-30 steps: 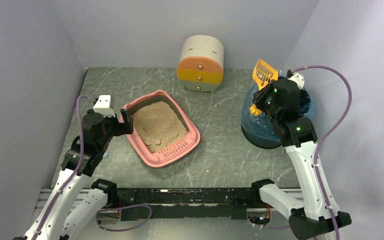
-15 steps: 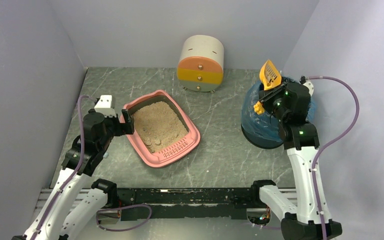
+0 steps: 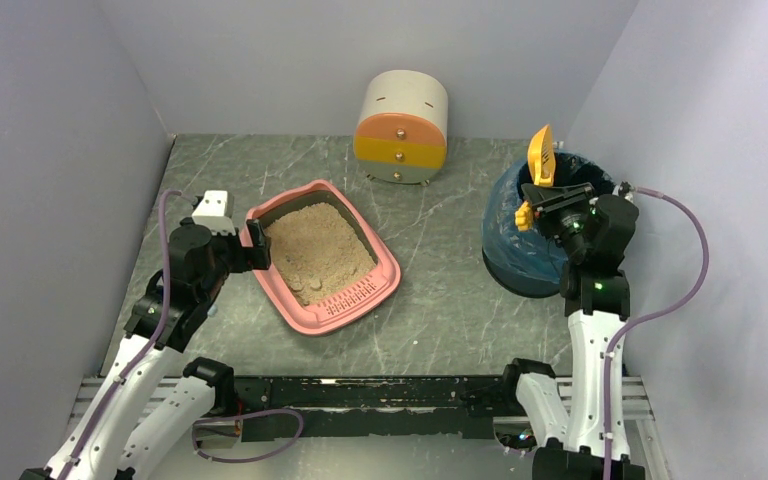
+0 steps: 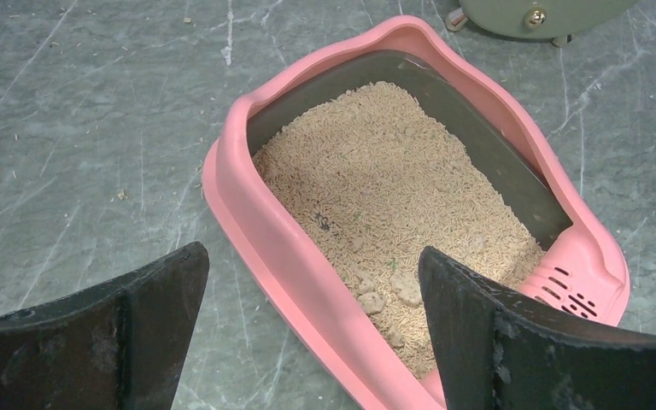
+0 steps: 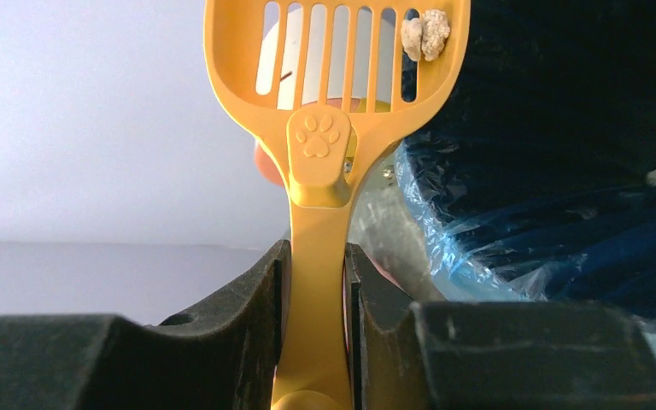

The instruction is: Clean the litter box

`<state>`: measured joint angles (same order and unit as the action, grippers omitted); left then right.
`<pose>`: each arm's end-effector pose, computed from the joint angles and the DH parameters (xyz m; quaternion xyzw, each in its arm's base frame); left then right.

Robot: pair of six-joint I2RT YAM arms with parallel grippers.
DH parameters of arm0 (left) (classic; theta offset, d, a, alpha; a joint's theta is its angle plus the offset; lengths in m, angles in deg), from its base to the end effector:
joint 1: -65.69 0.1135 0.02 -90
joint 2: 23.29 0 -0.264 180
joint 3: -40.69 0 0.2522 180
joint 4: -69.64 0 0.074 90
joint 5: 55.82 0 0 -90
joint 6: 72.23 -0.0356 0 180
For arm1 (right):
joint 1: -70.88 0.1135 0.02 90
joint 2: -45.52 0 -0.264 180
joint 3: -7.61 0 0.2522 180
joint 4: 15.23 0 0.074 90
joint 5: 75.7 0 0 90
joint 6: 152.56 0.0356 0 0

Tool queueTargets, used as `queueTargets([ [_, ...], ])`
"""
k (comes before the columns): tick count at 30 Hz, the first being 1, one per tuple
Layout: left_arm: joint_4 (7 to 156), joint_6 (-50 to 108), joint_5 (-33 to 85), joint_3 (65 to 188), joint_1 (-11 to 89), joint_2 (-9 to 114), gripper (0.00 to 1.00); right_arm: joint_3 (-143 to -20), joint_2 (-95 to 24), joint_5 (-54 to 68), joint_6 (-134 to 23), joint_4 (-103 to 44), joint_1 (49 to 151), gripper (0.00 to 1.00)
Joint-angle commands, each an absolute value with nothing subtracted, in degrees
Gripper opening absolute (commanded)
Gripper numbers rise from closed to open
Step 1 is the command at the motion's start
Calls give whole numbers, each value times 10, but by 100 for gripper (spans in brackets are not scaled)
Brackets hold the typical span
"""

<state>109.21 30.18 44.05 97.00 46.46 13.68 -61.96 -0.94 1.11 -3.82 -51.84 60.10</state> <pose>0.1431 -0.0434 0.3181 -0.0005 0.8187 -0.0874 0.5675 0.1742 -0.0249 0.3785 0.3864 0.6814 0.3324 0.5253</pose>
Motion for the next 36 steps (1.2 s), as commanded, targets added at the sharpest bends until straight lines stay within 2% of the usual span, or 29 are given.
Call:
queueTargets([
  [1, 1085, 298, 437, 972, 458, 137, 97, -599, 12, -52, 37, -424, 582, 0],
  [12, 1084, 298, 434, 972, 456, 134, 97, -438, 46, -108, 280, -181, 566, 0],
  [17, 1083, 299, 438, 970, 447, 127, 97, -425, 111, -26, 285, -233, 564, 0],
  [22, 1085, 298, 438, 972, 442, 130, 97, -345, 165, 25, 366, -131, 564, 0],
  [26, 1084, 298, 441, 970, 442, 126, 97, -333, 178, 49, 394, -108, 564, 0],
  [31, 1087, 298, 447, 971, 442, 129, 97, -269, 202, 86, 465, 7, 564, 0],
  [36, 1087, 298, 446, 972, 442, 134, 97, -252, 221, 110, 481, 36, 564, 0],
])
